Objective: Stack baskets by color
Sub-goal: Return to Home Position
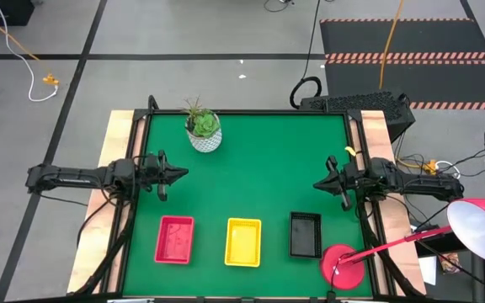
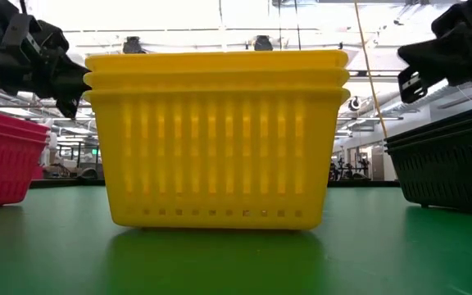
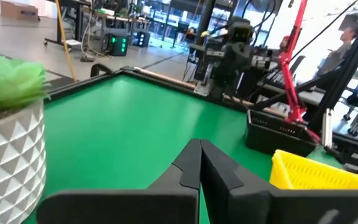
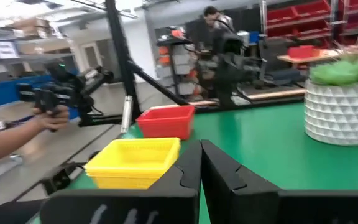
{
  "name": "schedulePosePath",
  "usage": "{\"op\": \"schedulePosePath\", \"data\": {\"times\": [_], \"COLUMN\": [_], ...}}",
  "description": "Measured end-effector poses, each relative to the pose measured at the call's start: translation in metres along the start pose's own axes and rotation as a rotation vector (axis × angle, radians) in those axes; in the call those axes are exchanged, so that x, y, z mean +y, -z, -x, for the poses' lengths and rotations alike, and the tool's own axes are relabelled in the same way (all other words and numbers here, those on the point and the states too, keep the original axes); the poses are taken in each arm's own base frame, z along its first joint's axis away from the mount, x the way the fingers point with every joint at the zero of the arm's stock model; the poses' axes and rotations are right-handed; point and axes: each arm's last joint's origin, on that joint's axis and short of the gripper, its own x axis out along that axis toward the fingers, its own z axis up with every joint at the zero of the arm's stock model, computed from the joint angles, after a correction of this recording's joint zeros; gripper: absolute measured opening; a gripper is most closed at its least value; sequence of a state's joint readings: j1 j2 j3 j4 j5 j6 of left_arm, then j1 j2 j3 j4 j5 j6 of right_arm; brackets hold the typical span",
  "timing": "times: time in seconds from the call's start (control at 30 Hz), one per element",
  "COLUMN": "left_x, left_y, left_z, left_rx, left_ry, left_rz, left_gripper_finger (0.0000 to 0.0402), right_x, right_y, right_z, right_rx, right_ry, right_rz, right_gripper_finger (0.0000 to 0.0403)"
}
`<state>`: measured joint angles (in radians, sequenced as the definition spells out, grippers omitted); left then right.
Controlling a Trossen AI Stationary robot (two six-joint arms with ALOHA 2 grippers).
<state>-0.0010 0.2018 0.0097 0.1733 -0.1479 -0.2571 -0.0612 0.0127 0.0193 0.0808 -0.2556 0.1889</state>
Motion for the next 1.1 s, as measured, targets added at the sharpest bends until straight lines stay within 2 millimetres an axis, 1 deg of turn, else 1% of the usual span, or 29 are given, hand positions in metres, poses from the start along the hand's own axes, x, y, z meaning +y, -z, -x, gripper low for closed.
{"op": "schedulePosePath", "data": {"times": [0.1,0.23,0.4,0.53,0.7,1.1], "left_x": [0.0016,0.0031,0.0055,0.0054,0.0054,0.0054], "left_y": [0.0002,0.0006,0.0014,0.0015,0.0015,0.0013], "left_z": [0.0000,-0.0002,-0.0004,-0.0005,-0.0005,-0.0005], "left_rx": [0.005,0.011,0.022,0.024,0.023,0.022], "left_ry": [-0.007,-0.015,-0.040,-0.039,-0.041,-0.042], "left_rz": [-0.017,-0.086,-0.163,-0.225,-0.229,-0.229], "left_gripper_finger": [0.0002,0.0006,0.0002,0.0016,0.0031,0.0030], "right_x": [-0.0001,-0.0001,-0.0002,-0.0003,-0.0003,0.0000], "right_y": [0.0016,0.0016,0.0021,0.0023,0.0024,0.0010], "right_z": [-0.0002,-0.0001,-0.0002,-0.0001,-0.0001,-0.0002], "right_rx": [0.017,0.016,0.021,0.023,0.024,0.010], "right_ry": [-0.006,-0.005,-0.002,-0.001,-0.001,-0.005], "right_rz": [0.019,0.061,0.065,0.057,0.037,0.026], "right_gripper_finger": [0.0000,0.0000,0.0000,0.0000,0.0000,0.0000]}}
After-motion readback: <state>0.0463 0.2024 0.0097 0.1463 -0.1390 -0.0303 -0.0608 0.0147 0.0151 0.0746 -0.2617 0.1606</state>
